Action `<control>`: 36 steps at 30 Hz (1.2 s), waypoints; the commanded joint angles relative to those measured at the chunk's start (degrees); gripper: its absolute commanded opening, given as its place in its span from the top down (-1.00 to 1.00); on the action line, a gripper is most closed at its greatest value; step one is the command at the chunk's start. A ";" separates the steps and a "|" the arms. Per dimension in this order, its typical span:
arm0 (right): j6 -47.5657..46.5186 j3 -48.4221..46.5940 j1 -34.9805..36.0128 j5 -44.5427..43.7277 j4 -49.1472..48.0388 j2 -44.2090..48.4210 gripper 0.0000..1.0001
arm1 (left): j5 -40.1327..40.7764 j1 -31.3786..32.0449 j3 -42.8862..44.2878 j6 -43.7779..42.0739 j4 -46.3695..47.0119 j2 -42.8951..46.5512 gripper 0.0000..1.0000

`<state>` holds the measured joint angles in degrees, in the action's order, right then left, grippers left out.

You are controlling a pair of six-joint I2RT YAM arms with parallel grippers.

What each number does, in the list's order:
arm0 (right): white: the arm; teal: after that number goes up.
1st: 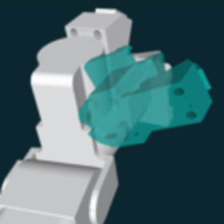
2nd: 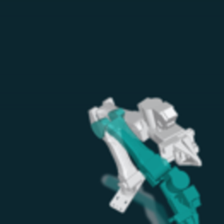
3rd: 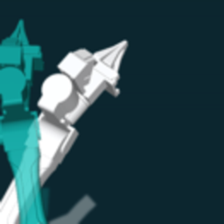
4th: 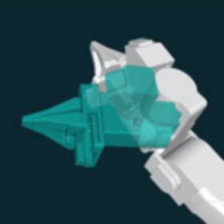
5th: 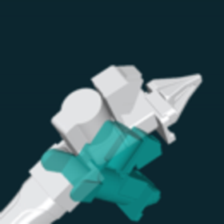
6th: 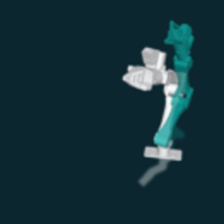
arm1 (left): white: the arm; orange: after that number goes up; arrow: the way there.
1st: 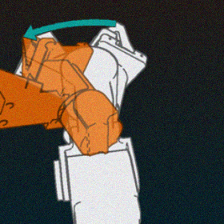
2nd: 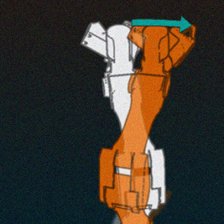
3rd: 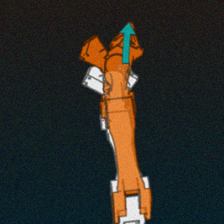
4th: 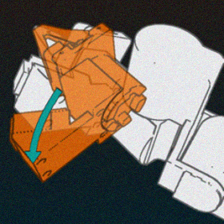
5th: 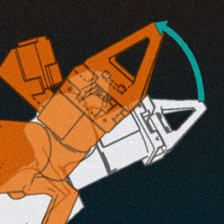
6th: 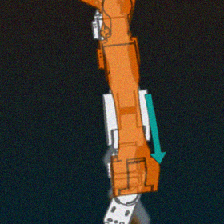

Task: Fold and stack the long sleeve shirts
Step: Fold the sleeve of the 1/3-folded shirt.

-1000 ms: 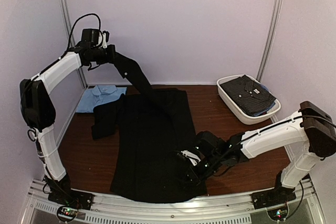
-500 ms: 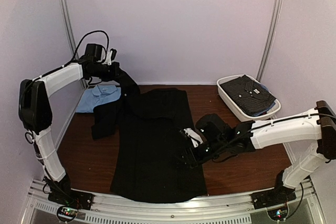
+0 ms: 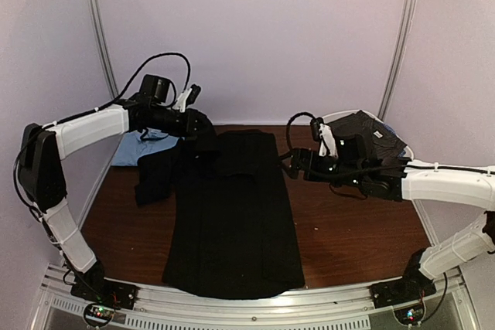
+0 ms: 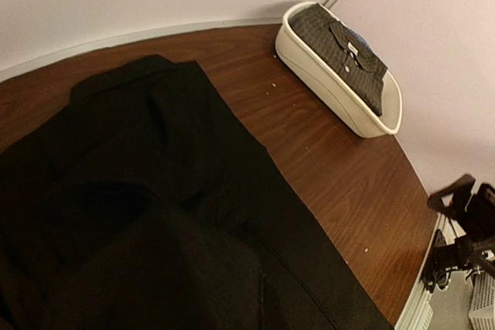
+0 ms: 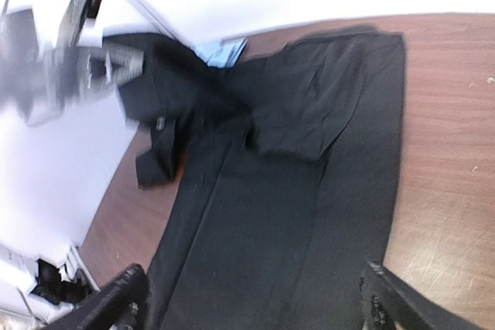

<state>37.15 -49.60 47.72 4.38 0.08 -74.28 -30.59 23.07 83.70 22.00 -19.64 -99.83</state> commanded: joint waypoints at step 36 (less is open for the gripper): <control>-6.04 4.61 -15.38 -0.19 -10.16 5.75 -0.94 | -22.35 18.35 -0.59 -14.11 -3.88 -1.99 1.00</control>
<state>31.66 -45.01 32.62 3.01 -11.46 -68.69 -51.70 39.27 81.10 10.57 -21.52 -97.71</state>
